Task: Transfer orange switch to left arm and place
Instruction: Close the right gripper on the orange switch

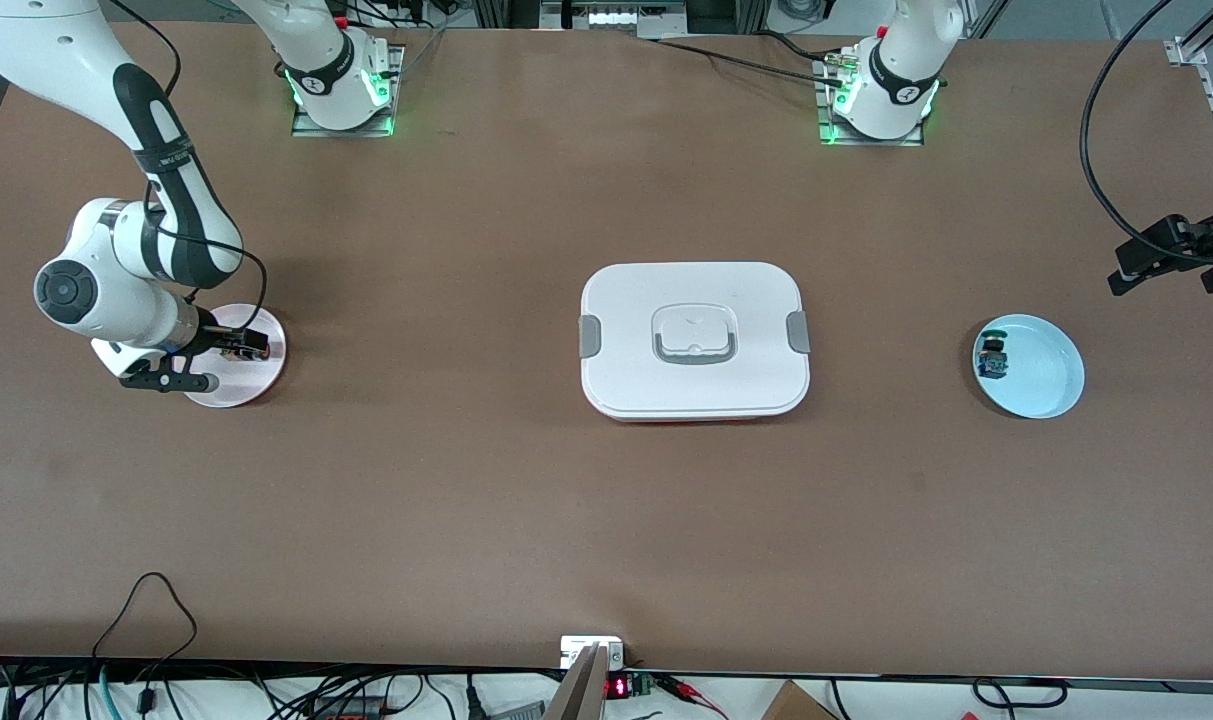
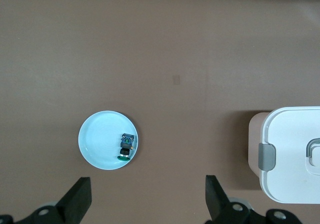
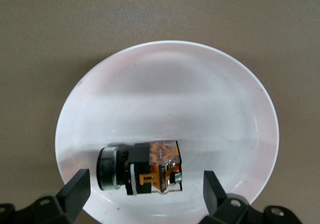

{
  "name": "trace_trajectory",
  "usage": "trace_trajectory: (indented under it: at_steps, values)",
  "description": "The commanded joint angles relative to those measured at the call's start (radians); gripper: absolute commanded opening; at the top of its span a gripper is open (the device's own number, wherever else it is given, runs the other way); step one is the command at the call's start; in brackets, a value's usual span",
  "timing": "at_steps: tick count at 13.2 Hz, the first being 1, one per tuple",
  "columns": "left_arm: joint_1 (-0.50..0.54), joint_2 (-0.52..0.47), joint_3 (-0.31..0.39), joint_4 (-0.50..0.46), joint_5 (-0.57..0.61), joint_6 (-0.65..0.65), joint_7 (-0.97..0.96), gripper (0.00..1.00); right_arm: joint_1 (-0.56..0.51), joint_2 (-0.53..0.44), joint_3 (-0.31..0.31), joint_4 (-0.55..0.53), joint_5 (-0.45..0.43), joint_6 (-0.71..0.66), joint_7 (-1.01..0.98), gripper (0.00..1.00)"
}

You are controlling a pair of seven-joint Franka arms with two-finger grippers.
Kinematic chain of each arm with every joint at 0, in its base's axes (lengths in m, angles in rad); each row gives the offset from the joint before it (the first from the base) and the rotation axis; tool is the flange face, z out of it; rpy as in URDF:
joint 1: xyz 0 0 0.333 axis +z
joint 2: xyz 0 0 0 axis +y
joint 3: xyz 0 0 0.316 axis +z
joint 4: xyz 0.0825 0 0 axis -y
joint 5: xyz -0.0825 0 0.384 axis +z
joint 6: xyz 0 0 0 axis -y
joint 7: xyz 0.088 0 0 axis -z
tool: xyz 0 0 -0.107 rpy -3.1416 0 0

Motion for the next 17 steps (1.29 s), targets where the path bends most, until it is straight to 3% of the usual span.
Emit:
trace_trajectory:
  at_steps: [1,9,10,11,12,13,15,17]
  values:
    - [0.002,0.01,-0.001,0.027,0.005,-0.022,0.009,1.0,-0.007,0.013,0.008,-0.009,-0.003,0.024,-0.002,1.0]
    - [0.002,0.01,-0.003,0.027,0.005,-0.024,0.009,1.0,-0.005,0.039,0.008,-0.008,-0.006,0.027,-0.004,0.99]
    - [0.002,0.01,-0.001,0.027,0.005,-0.024,0.009,1.0,-0.005,0.039,0.008,-0.008,-0.006,0.026,-0.004,0.9]
    - [0.002,0.01,-0.003,0.027,0.005,-0.022,0.009,1.0,-0.007,0.039,0.008,-0.008,-0.006,0.021,-0.005,0.7]
    - [0.002,0.01,-0.003,0.028,0.005,-0.024,0.009,1.0,-0.007,0.034,0.008,-0.008,-0.008,0.017,-0.02,0.36]
    - [0.002,0.01,-0.003,0.027,0.005,-0.024,0.009,1.0,-0.008,0.03,0.008,-0.008,-0.006,0.016,-0.049,0.18]
    - [0.002,0.01,-0.003,0.027,0.005,-0.022,0.009,1.0,-0.01,0.022,0.009,-0.006,-0.005,0.015,-0.067,0.02]
    - [0.002,0.01,-0.003,0.027,0.005,-0.022,0.009,1.0,-0.008,0.013,0.014,-0.004,-0.003,-0.006,-0.071,0.01]
